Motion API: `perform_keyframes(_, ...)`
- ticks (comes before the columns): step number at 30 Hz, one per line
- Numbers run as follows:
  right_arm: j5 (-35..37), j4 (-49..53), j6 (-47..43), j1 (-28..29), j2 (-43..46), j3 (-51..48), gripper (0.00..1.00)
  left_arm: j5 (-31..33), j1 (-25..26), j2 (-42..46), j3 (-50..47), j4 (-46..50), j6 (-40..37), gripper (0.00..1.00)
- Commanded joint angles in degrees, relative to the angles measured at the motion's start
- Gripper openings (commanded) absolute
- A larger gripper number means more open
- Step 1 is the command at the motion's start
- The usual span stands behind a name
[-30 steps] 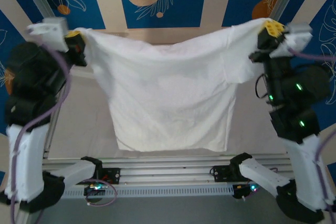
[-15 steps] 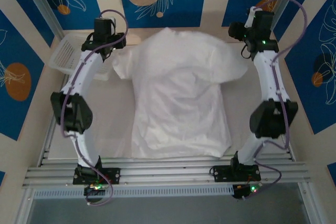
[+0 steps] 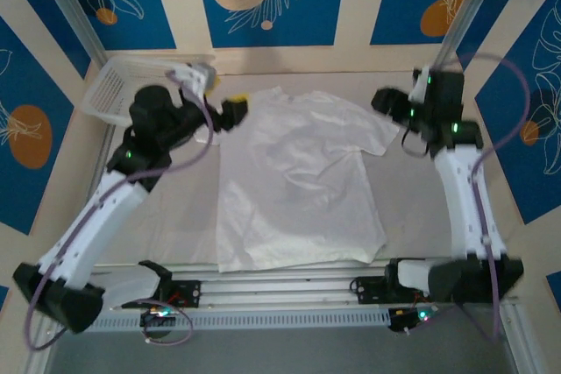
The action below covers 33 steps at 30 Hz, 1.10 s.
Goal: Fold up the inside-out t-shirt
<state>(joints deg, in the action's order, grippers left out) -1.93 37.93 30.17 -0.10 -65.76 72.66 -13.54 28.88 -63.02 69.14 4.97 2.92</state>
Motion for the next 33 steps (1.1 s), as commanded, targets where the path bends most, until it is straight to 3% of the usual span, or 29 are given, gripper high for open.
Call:
perform_keyframes(1,-1.21,0.26,15.90,6.25,8.65,-12.99,0.67,-2.77,7.56,3.44,-5.78,5.10,-14.39,0.92)
perform_keyframes(4,2.63,11.02,17.08,14.70,10.24,-18.73,0.68,0.38,16.57,4.66,-8.00,17.27,-23.20,0.92)
perform_keyframes(7,3.43,18.87,17.28,23.72,6.18,-22.86,0.69,2.02,23.08,4.36,-11.74,22.70,-27.83,0.93)
perform_keyframes(12,4.83,20.46,26.54,41.62,-1.97,-27.99,0.78,4.29,28.95,1.69,-16.15,24.34,-31.75,0.95)
perform_keyframes(15,4.39,16.70,28.90,46.46,-6.04,-29.86,0.78,4.51,30.00,-0.43,-17.00,22.94,-32.12,0.96)
perform_keyframes(19,2.20,10.12,29.59,48.00,-10.56,-31.30,0.62,1.85,30.18,-1.86,-17.95,19.83,-31.31,0.96)
perform_keyframes(20,2.24,9.37,29.68,48.12,-11.31,-31.40,0.54,1.32,30.18,-2.00,-18.27,19.31,-31.07,0.96)
perform_keyframes(22,2.93,7.54,29.72,48.10,-12.47,-31.81,0.30,0.63,30.18,-2.01,-19.48,18.00,-30.56,0.96)
perform_keyframes(26,2.77,6.06,29.12,47.91,-13.44,-31.73,0.03,0.11,30.20,-1.99,-21.19,17.09,-29.01,0.96)
perform_keyframes(33,4.83,6.34,27.92,47.44,-10.25,-29.64,0.00,-0.65,30.75,-1.63,-24.55,14.93,-25.37,0.97)
